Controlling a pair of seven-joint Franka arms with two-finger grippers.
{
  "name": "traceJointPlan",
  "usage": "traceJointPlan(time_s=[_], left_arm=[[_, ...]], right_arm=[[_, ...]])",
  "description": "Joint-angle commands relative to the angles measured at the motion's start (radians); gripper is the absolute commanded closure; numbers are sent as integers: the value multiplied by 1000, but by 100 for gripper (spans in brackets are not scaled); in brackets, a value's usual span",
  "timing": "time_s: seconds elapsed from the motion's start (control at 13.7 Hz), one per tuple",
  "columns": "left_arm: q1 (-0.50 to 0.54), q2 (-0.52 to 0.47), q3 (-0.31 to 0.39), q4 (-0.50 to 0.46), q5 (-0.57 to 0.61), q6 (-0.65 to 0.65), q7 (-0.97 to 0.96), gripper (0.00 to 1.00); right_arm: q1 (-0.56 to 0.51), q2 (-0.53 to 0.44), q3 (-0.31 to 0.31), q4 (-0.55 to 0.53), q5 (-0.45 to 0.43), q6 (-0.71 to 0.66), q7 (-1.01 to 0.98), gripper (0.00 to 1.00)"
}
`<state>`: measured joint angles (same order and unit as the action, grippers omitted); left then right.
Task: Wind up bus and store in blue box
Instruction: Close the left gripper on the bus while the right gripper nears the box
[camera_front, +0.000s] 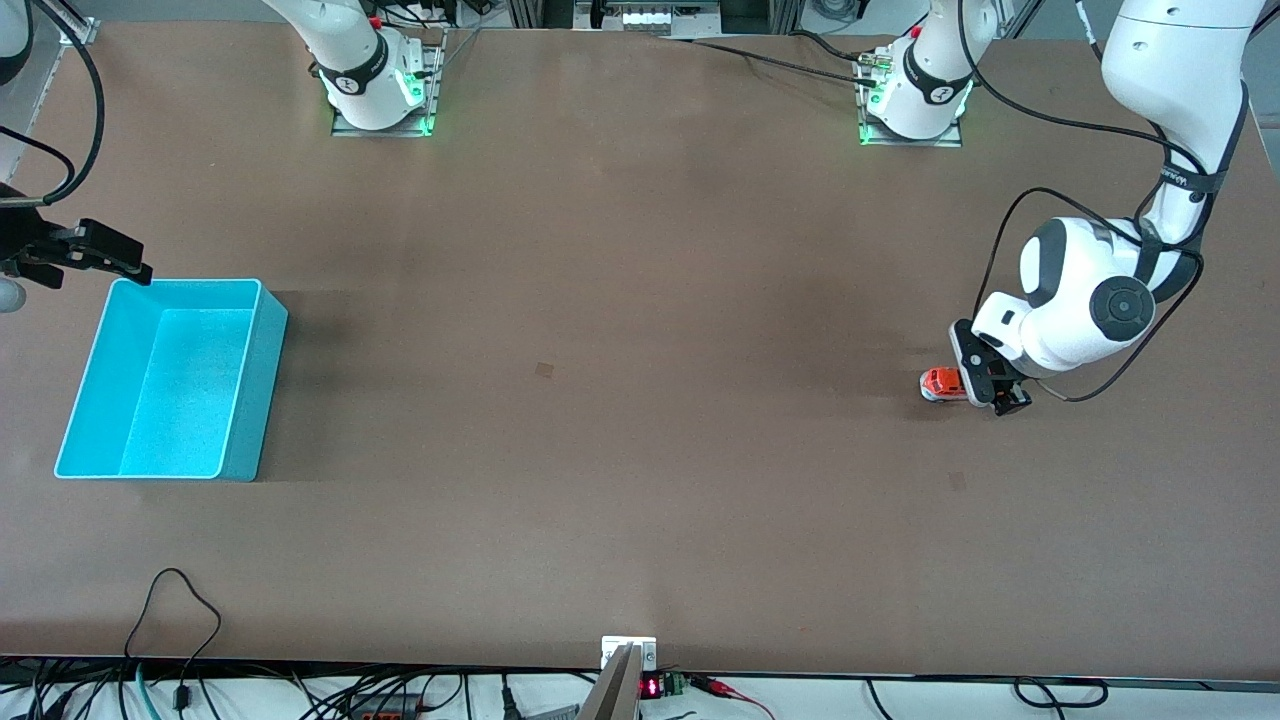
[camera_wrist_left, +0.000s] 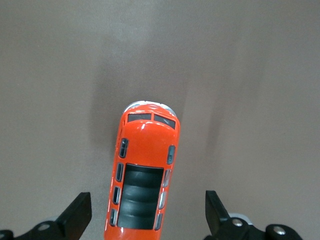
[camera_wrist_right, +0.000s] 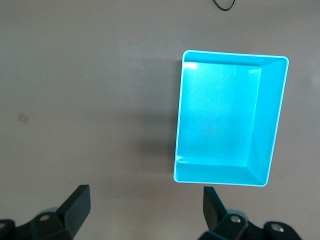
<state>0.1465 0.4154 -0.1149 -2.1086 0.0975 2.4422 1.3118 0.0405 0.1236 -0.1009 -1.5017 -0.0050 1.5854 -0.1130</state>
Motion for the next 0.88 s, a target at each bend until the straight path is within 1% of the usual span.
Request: traceJointPlan(time_s=[0.0,0.22,0.44,0.73,0.8], left_arm=[[12,-6,-5,-25,13,73,52,0],[19,23,-5,-36,13,135,67,0],[24,28,-5,-47,15,159,115,0],[21,37,-5,-45,18,161,116,13],[18,39,-5,-45,18,161,116,19]], right_arm=[[-11,16,6,3,3,-5,7,0],[-10,27,6,3,2,-5,-4,0],[-10,37,6,3,0,-10,-5,0],[-7,53,6,3,-1,-38,-4,0],[-5,63,6,3,-1,-41,-2,0]])
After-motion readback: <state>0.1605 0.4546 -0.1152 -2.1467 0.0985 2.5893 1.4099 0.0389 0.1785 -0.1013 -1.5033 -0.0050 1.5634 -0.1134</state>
